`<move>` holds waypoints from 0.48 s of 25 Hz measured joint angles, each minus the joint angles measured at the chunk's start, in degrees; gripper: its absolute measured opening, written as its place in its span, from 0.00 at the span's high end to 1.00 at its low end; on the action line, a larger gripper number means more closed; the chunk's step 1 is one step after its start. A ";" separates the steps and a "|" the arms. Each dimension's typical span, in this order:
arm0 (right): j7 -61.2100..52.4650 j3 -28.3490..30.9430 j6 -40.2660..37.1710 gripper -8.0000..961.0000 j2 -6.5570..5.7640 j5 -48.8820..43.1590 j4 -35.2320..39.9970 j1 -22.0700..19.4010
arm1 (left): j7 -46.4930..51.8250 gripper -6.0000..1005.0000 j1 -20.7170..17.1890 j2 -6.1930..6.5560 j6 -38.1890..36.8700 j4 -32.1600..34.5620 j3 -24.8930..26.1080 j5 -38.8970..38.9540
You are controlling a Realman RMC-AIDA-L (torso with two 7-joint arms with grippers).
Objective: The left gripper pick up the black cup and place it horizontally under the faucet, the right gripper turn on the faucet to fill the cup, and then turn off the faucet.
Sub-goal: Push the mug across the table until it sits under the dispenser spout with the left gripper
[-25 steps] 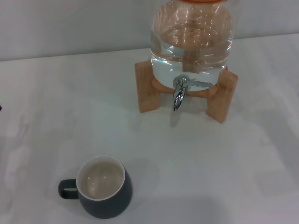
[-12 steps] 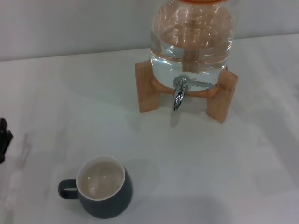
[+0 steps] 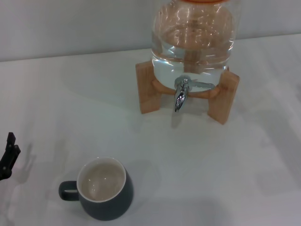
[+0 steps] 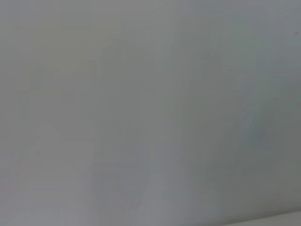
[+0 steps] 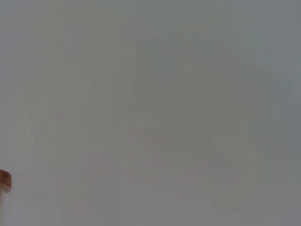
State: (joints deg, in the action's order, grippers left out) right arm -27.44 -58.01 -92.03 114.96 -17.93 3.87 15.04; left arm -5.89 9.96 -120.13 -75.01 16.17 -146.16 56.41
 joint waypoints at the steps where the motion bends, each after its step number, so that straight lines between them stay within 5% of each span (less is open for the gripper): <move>1: -0.01 0.00 0.41 0.10 0.00 0.00 0.02 -0.02 | -0.02 0.12 -0.06 0.00 0.00 -0.01 0.00 0.00; 12: 0.01 0.50 1.54 0.10 -0.09 0.32 -0.01 -0.16 | -0.18 0.12 -1.63 -0.04 -4.37 0.67 -4.19 0.01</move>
State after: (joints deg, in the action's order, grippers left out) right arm -27.43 -57.51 -90.49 114.87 -17.62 3.86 14.87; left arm -6.07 8.33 -120.17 -79.38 16.84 -150.35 56.42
